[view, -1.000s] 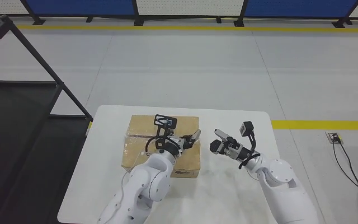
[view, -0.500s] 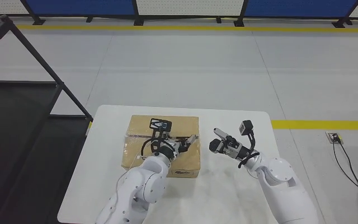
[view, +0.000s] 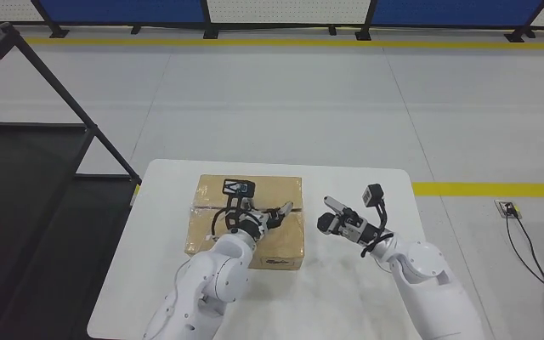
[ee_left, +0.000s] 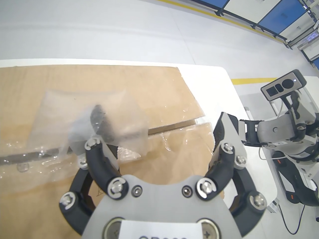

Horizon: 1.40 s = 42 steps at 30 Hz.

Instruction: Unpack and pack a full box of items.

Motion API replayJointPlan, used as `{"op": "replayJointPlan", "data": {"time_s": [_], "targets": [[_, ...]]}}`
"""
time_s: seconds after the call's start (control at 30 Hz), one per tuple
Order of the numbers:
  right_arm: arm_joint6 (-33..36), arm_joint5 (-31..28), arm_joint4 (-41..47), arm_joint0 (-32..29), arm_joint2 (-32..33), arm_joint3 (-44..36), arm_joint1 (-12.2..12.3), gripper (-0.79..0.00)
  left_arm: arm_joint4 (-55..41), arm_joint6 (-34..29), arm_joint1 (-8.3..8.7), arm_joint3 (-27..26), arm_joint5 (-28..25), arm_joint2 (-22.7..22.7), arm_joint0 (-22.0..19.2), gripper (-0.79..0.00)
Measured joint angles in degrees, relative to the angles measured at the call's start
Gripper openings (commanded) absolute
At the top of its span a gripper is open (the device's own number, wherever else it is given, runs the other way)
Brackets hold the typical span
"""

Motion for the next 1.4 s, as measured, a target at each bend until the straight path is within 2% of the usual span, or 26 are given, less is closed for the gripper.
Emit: {"op": "replayJointPlan", "data": {"time_s": [0.3, 0.8, 1.2, 1.4], "targets": [[-0.2, 0.2, 0.2, -0.2, 0.0, -0.5, 0.3, 0.000, -1.0, -0.2, -0.27, 0.6, 0.5, -1.4, 0.2, 0.000], [-0.1, 0.3, 0.3, 1.3, -1.3, 0.3, 0.4, 0.000, -1.5, -1.6, 0.10, -3.0, -0.4, -5.1, 3.7, 0.000], [-0.3, 0.6, 0.3, 1.7, -2.1, 0.0, 0.5, 0.000, -0.2, -2.4, 0.55, -8.5, -2.4, -6.6, 8.3, 0.000], [-0.5, -0.2, 0.6, 1.9, -2.3, -0.3, 0.6, 0.000, -2.4, 0.9, 0.61, -12.2, -3.3, -8.5, 10.8, 0.000]]}}
